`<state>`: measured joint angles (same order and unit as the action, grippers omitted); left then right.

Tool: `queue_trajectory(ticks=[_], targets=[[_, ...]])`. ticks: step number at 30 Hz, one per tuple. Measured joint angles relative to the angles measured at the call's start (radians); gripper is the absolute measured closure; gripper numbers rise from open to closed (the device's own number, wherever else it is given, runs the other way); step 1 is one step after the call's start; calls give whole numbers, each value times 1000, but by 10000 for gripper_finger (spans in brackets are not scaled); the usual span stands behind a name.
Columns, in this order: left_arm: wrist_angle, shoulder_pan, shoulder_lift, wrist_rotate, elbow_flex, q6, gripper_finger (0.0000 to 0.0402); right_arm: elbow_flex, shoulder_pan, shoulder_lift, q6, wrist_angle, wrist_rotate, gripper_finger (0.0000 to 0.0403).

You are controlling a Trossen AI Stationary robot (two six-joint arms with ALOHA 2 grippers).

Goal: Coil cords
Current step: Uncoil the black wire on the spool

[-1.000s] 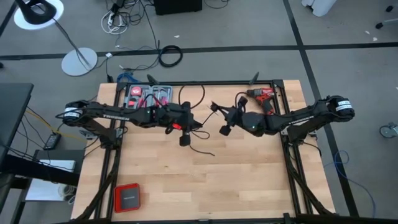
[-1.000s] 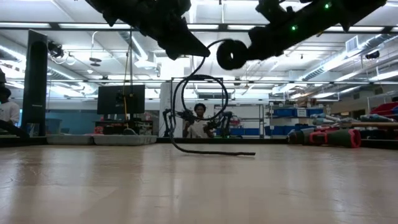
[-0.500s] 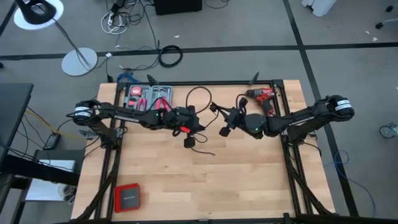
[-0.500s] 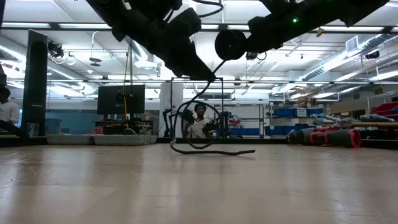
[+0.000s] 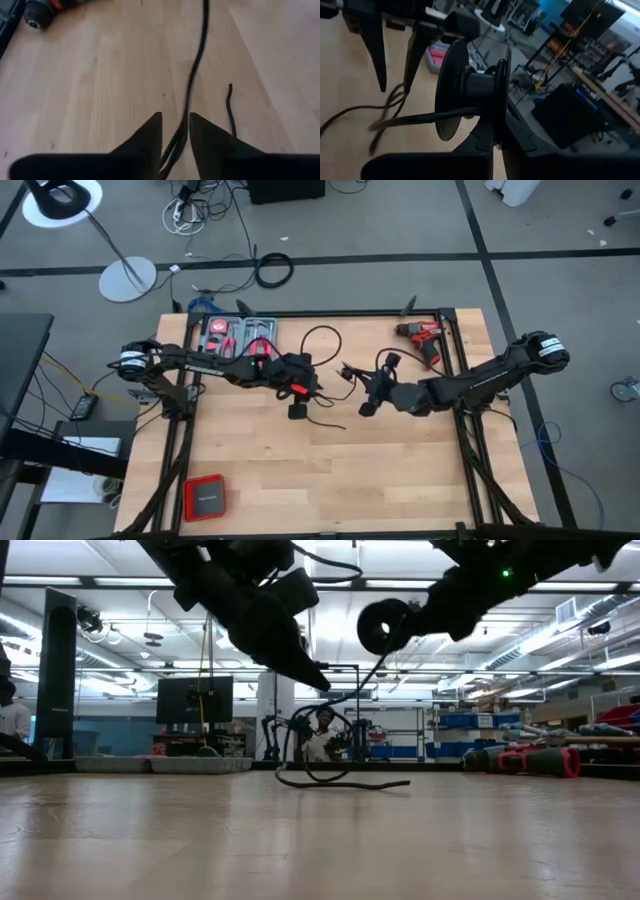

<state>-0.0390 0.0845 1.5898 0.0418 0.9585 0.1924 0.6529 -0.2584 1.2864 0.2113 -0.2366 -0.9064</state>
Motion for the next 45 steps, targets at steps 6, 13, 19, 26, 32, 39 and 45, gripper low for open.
queue_trajectory(ticks=[6, 13, 19, 26, 32, 39, 45], targets=[[36, -1, -21, 14, 0, -67, 269, 0, -17, 0, -88, 60, 2, 391], [85, -6, -34, 12, 1, -20, 270, 0, -10, 0, -112, 61, 81, 391], [127, -41, -35, -61, 1, 127, 270, 0, 26, 0, -127, 87, 194, 391], [153, -53, -35, -138, 2, 193, 270, 0, 56, 0, -156, 112, 288, 391], [152, -52, -35, -150, 2, 196, 270, 0, 73, 0, -157, 107, 317, 391], [161, -53, -35, -133, 2, 196, 270, 0, 97, 5, -157, 89, 376, 391], [179, -54, -35, -107, 2, 195, 270, 0, 121, 5, -122, 43, 446, 391]])
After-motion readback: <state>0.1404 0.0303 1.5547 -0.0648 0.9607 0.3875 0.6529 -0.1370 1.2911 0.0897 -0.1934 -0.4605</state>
